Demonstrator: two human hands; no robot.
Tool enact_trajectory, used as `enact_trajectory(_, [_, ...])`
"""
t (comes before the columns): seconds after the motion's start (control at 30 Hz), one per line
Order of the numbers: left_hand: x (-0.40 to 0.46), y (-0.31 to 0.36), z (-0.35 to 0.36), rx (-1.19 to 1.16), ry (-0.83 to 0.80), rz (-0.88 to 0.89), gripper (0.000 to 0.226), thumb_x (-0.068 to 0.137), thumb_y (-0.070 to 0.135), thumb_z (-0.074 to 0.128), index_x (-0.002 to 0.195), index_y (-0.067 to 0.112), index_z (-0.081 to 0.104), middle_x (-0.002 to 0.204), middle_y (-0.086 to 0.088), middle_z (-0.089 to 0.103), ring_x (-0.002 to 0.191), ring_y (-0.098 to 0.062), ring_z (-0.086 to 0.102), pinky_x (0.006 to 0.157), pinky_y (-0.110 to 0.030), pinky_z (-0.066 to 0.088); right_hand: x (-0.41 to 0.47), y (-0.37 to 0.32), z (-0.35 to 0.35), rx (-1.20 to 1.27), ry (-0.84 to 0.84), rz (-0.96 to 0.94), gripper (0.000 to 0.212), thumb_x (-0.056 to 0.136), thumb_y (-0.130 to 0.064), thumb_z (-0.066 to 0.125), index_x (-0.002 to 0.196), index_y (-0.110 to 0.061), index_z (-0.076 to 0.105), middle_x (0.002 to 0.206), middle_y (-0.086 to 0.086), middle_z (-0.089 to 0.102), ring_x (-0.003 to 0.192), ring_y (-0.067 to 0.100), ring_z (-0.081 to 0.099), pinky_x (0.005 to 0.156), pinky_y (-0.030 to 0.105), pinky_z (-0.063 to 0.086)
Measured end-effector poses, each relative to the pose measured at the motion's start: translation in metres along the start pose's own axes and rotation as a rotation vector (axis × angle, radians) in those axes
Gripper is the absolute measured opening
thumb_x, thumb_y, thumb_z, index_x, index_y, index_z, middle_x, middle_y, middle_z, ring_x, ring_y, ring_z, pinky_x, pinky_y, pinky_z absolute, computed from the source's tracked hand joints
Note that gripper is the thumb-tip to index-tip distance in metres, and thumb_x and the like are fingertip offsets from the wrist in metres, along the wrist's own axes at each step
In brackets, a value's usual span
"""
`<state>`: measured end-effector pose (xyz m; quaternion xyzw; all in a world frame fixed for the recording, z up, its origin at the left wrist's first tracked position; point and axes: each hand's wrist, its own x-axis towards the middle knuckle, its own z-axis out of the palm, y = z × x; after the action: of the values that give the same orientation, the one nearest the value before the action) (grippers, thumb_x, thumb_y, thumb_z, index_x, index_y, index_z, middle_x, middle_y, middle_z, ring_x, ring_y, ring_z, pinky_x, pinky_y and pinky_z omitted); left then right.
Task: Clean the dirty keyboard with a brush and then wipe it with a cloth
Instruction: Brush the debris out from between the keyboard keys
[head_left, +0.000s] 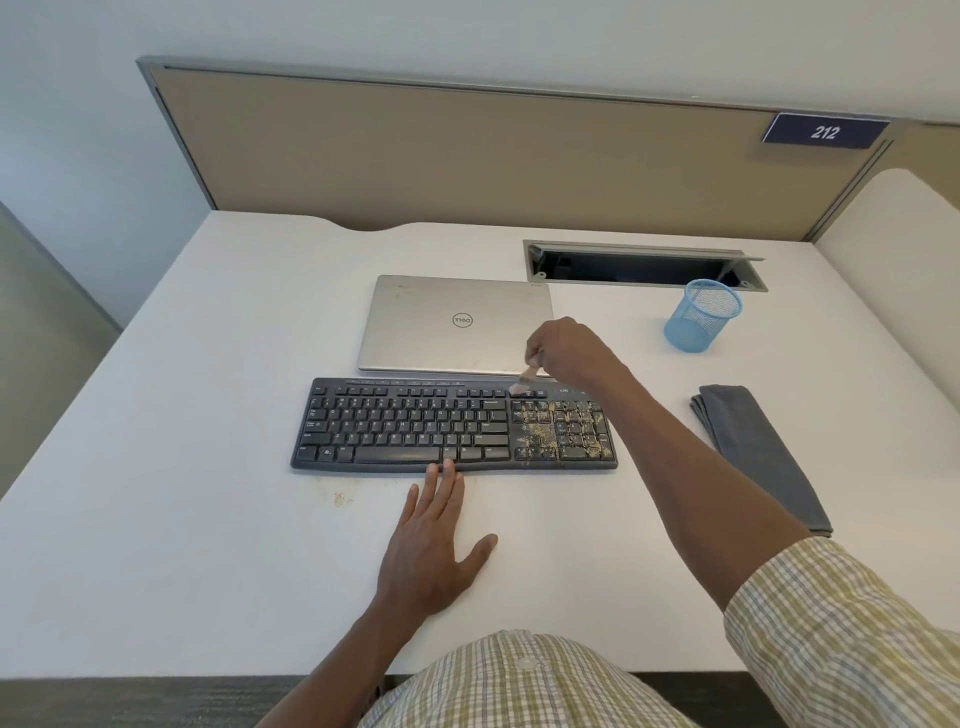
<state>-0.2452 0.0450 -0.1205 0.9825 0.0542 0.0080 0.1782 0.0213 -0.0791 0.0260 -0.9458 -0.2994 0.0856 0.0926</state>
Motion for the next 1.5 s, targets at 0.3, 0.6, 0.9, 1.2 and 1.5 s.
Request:
enact_trajectory(0.3, [0.000, -0.001, 0.000, 0.012, -0.008, -0.002, 0.090, 0.096, 0.074, 0.023, 0.161, 0.018, -0.003, 0.167, 0.005, -0.020, 0.152, -0.012, -0.024, 0.124, -0.031, -0.009, 0.006, 0.002, -0.004, -0.011, -0.002, 0.015, 0.014, 0.092, -0.010, 0.062, 0.088, -0.012, 0.076, 0.084, -0.001, 0.069, 0.075, 0.018, 0.064, 0.066, 0.028, 0.047])
enact_trajectory(0.6, [0.000, -0.001, 0.001, 0.010, -0.007, 0.003, 0.090, 0.096, 0.074, 0.024, 0.162, 0.017, 0.000, 0.167, 0.004, -0.018, 0.153, -0.012, -0.023, 0.124, -0.031, -0.009, 0.002, 0.022, -0.008, -0.046, 0.067, 0.201, 0.018, 0.090, -0.012, 0.056, 0.090, -0.007, 0.073, 0.085, 0.009, 0.072, 0.075, 0.027, 0.069, 0.070, 0.037, 0.060])
enact_trajectory(0.9, [0.000, -0.001, 0.000, 0.011, -0.006, 0.002, 0.091, 0.096, 0.074, 0.024, 0.162, 0.016, 0.002, 0.168, 0.003, -0.017, 0.153, -0.013, -0.021, 0.125, -0.032, -0.006, -0.012, 0.026, 0.010, 0.127, 0.088, 0.309, 0.019, 0.081, -0.002, 0.051, 0.063, -0.004, 0.055, 0.057, 0.004, 0.052, 0.054, 0.021, 0.051, 0.044, 0.023, 0.032])
enact_trajectory(1.2, [0.000, -0.001, -0.001, 0.011, -0.019, 0.008, 0.091, 0.095, 0.074, 0.022, 0.162, 0.016, -0.001, 0.167, 0.004, -0.020, 0.152, -0.012, -0.024, 0.124, -0.030, -0.010, -0.013, 0.019, 0.016, 0.118, 0.143, 0.283, 0.017, 0.086, -0.008, 0.053, 0.074, -0.005, 0.065, 0.066, 0.006, 0.063, 0.056, 0.019, 0.056, 0.045, 0.022, 0.035])
enact_trajectory(1.5, [0.000, 0.000, -0.001, 0.003, -0.009, 0.000, 0.091, 0.096, 0.073, 0.024, 0.163, 0.016, 0.003, 0.167, 0.003, -0.016, 0.154, -0.014, -0.020, 0.124, -0.031, -0.007, -0.009, 0.008, 0.017, 0.099, 0.103, 0.276, 0.016, 0.083, -0.003, 0.051, 0.070, -0.004, 0.060, 0.070, 0.009, 0.065, 0.062, 0.025, 0.060, 0.052, 0.027, 0.047])
